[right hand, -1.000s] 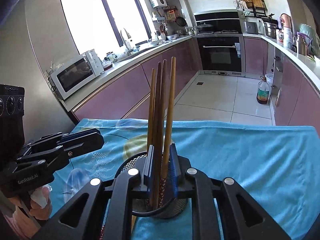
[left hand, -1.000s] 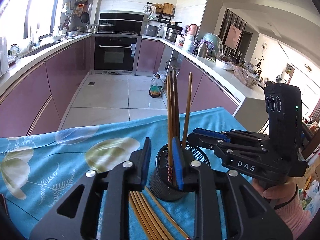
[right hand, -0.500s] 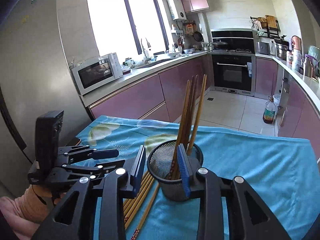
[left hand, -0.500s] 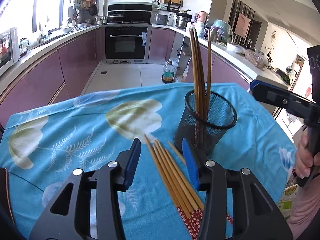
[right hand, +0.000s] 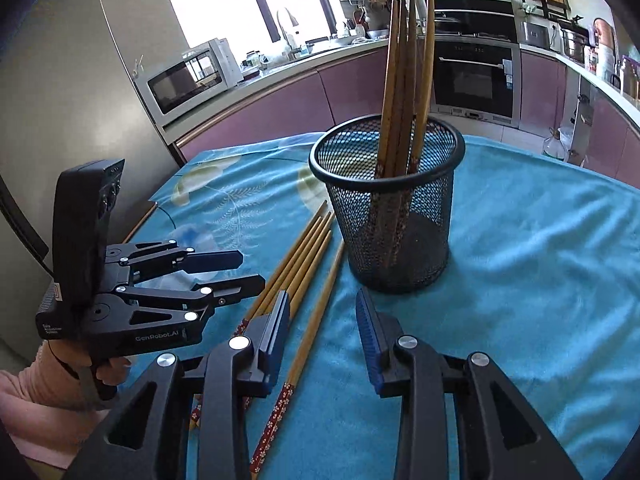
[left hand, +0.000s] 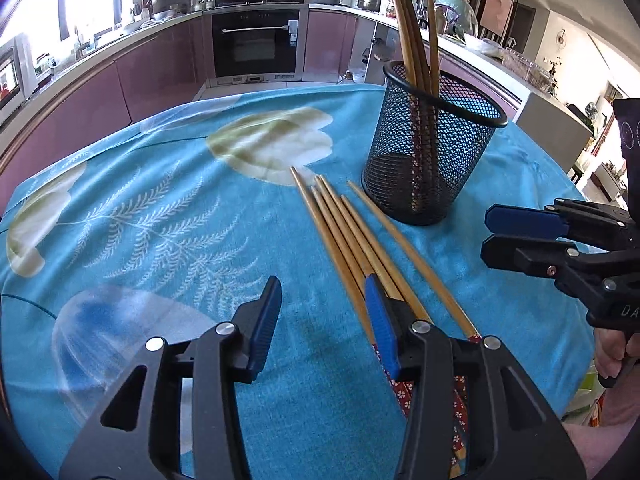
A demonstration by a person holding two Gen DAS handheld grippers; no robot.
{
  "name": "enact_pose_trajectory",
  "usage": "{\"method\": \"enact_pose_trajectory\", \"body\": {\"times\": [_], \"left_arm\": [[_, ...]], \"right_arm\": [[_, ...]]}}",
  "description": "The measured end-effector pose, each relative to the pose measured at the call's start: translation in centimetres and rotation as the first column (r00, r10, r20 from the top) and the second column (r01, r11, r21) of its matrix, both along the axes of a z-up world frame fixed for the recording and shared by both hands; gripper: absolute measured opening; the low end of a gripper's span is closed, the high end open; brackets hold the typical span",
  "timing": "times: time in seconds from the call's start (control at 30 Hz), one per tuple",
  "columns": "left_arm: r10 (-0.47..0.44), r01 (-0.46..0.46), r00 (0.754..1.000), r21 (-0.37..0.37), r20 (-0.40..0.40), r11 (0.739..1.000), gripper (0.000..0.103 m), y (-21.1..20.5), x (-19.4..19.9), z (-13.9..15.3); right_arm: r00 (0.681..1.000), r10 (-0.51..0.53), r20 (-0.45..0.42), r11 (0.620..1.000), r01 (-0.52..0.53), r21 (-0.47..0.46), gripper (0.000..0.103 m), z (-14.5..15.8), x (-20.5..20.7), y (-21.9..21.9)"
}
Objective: Organize utensils
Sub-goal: 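Move both grippers back to the chopsticks lying on the cloth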
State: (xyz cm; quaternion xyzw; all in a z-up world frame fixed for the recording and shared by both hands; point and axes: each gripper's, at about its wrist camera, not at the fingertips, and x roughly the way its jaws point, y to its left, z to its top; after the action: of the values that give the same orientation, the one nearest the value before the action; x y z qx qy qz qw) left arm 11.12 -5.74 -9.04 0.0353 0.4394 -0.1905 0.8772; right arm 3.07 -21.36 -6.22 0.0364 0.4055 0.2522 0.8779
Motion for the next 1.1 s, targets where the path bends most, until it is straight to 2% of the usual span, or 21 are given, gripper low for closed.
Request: {"method": "enact_pose_trajectory", "body": {"times": [0.47, 0.6, 0.7, 1.1], "left_arm": [[0.007, -0.006, 1.000, 0.033, -0.010, 0.999, 0.043, -0.8, 0.2, -0.4], [0.013, -0.012, 1.000, 0.028, -0.016, 1.000, 0.037, -0.5, 0.2, -0.5], [0.022, -0.021, 1.000, 0.051, -0.017, 0.998, 0.030, -0.4, 0.1, -0.7], [0.035, -0.035, 0.999, 0.047, -0.015, 0.998, 0.029, -0.3, 0.7, -0.6]], "right_arm": [[0.999, 0.003, -0.045, 1.000, -0.005, -0.023, 0.032, -1.8, -0.3, 1.3], [0.999, 0.007, -0.040, 0.999, -0.009, -0.046, 0.032, -2.0, -0.3, 1.7], [0.999, 0.002, -0.040, 0.998, -0.004, -0.062, 0.032, -2.2, -0.2, 1.9], [1.000, -0.010, -0.023, 0.988, 0.006, -0.152, 0.031, -2.8, 0.7, 4.0]]}}
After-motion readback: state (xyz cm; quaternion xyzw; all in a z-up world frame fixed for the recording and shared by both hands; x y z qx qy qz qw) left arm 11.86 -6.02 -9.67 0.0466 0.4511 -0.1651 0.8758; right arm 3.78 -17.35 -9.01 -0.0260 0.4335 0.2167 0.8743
